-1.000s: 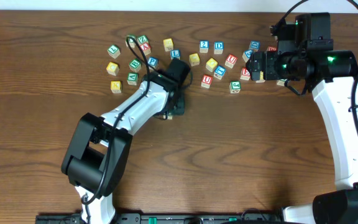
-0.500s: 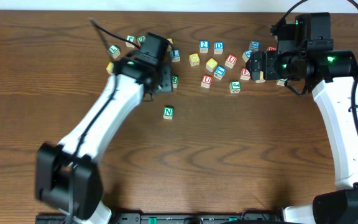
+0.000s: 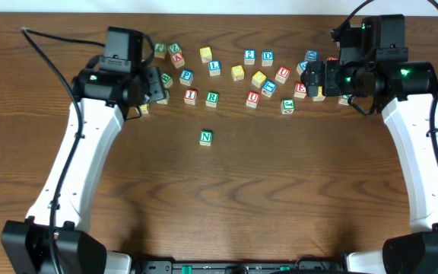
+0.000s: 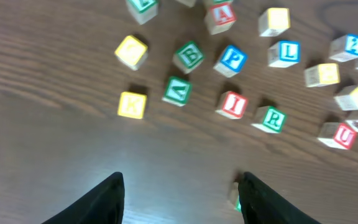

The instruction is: Spell out NEURIPS

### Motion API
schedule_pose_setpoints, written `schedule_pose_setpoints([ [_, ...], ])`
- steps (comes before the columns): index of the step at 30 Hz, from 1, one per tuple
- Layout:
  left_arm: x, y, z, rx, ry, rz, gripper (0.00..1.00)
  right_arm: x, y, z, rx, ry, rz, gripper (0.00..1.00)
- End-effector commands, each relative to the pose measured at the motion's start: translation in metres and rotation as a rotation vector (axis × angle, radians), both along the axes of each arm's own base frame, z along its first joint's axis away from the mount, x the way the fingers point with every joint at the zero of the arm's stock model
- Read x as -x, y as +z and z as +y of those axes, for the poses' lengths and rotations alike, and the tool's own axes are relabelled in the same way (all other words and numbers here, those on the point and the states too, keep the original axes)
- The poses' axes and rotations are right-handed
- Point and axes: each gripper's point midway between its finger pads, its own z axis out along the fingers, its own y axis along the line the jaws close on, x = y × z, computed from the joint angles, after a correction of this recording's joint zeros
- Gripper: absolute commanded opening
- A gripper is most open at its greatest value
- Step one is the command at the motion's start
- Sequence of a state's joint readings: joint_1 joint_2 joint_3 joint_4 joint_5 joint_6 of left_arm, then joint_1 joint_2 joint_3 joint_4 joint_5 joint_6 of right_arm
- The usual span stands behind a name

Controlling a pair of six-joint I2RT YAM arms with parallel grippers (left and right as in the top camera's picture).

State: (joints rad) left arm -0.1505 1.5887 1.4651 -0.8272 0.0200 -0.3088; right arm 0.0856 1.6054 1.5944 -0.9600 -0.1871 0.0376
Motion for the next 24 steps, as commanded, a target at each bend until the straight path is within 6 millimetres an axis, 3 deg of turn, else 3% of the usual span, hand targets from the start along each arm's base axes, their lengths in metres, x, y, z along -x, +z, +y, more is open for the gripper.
schedule_pose_setpoints([
  [1,0.0,0.011,0.008,-0.026,-0.019,-0.022,0.58,-0.001,0.004,0.007,-0.01,0.009,-0.01,0.98],
  [15,-0.002,0.012,0.011,-0.045,-0.025,-0.028,0.63,-0.003,0.008,0.031,0.001,-0.098,-0.021,0.91],
  [24,-0.003,0.012,0.011,-0.043,-0.026,-0.034,0.63,-0.016,0.01,0.047,0.019,-0.077,0.073,0.88],
])
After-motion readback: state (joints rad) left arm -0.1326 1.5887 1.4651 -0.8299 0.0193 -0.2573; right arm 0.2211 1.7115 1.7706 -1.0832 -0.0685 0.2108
